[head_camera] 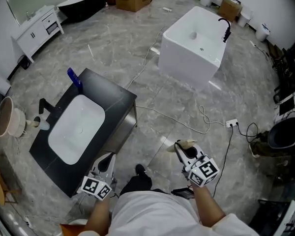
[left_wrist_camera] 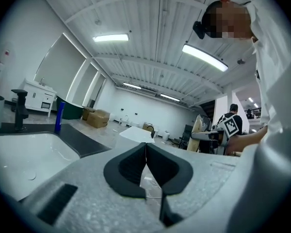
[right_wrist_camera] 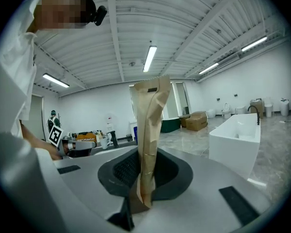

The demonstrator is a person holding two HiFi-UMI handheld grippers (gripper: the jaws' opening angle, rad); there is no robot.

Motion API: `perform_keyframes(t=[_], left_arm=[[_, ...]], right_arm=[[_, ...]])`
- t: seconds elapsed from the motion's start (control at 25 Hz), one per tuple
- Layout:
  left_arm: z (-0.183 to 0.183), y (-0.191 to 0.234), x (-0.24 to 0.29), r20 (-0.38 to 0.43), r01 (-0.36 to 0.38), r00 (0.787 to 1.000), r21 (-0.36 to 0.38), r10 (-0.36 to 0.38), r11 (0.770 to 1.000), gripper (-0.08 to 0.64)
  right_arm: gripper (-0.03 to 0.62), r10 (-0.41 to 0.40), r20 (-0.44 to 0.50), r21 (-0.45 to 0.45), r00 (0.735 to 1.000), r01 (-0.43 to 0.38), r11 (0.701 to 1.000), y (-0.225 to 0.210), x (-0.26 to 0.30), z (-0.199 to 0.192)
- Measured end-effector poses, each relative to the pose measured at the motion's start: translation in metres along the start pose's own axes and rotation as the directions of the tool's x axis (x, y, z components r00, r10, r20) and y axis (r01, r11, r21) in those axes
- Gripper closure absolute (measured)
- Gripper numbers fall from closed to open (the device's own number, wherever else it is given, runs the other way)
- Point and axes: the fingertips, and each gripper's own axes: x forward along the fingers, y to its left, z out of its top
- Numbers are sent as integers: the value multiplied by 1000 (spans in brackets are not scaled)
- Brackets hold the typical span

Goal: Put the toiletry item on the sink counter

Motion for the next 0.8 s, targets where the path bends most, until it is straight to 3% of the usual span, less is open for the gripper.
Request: perform_keyframes(t=[0.24, 0.4, 0.6, 0.8], left_arm=[[15, 24, 63, 19, 50, 999, -3, -49, 999, 545], [23, 38, 80, 37, 36, 999, -16, -35, 999, 545], [23, 65, 91, 36, -31, 999, -33, 32, 999, 545], [33, 92, 110, 54, -159, 986, -30, 160, 987, 545]], right_arm=[[543, -15, 10, -56, 1000, 16, 998, -34, 41, 30], [543, 18, -15, -52, 1000, -19, 998, -41, 69, 28], [543, 93, -31, -40, 995, -94, 995, -54, 115, 28], [543, 222, -22, -53, 975, -222, 973, -78, 171, 41]])
